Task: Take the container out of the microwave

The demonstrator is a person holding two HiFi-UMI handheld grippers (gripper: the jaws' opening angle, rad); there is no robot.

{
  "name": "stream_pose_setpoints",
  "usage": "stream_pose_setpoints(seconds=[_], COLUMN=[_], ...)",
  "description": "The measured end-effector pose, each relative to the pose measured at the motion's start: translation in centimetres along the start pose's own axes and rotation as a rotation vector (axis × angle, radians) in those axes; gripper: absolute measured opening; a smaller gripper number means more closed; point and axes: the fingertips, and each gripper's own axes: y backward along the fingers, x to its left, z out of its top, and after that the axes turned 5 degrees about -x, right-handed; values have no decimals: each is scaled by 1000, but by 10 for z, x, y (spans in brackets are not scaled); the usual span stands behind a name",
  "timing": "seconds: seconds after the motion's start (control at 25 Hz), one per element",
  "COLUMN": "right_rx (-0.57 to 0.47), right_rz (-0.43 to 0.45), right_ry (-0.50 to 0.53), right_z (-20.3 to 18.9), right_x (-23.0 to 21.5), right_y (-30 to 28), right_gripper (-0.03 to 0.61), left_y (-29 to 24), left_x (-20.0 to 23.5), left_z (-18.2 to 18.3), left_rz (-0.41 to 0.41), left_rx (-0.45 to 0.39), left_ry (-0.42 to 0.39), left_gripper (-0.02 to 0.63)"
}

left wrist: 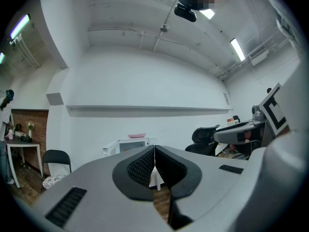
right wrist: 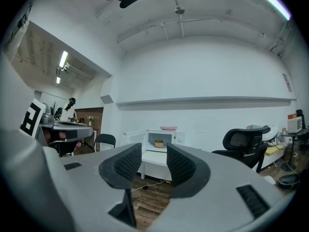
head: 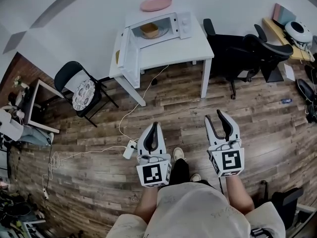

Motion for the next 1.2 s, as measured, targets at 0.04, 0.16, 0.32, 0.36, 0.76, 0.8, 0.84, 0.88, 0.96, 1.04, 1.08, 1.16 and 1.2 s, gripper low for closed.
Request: stream_pose_setpoints(seconds=[0.04,0.16,0.32,0.36,0.76,0.8,0.84,0.88,0.96,1.04,1.08,1.16,1.2], right_rx=[0,2,11,15,66,71,75,77,79,75,74,72,72], right_rz=[2,10,13,10,-8,-13,-16,-17,-16,-10,-9,-16,-22], right_ry=[5,19,27,33,50,49,50,52,62,73,78,84,84], right_z=[1,2,1,0,-6,-7,-7,-7,-7,-5,-4,-3,-2], right_x=[1,3,5,4,11,11,12,14,19,24,26,28,29], right_y=[-8,-37,-77,-86,-181,-189,-196,-204,-217,-229,-234,-241,-244], right_gripper=[176,176,176,173,170,170,170,170,170,170,170,170,170], left_y=[-7,-31,-66,-75,-152,-159,-165,-171,-182,-190,-194,-200,-203], left_x=[4,20,42,47,97,102,107,112,121,128,131,136,138], left_z=[-2,-5,-9,-10,-33,-35,-37,-39,-43,-47,-47,-47,-48], left_rz=[0,1,-1,-4,-39,-43,-46,-48,-53,-59,-62,-69,-72], left_rx=[-2,-7,-15,-17,5,7,9,11,13,11,7,2,1], left_ry=[10,20,4,11,59,62,64,71,93,111,114,115,116], left_gripper=[9,9,9,9,9,9,9,9,9,9,9,9,9])
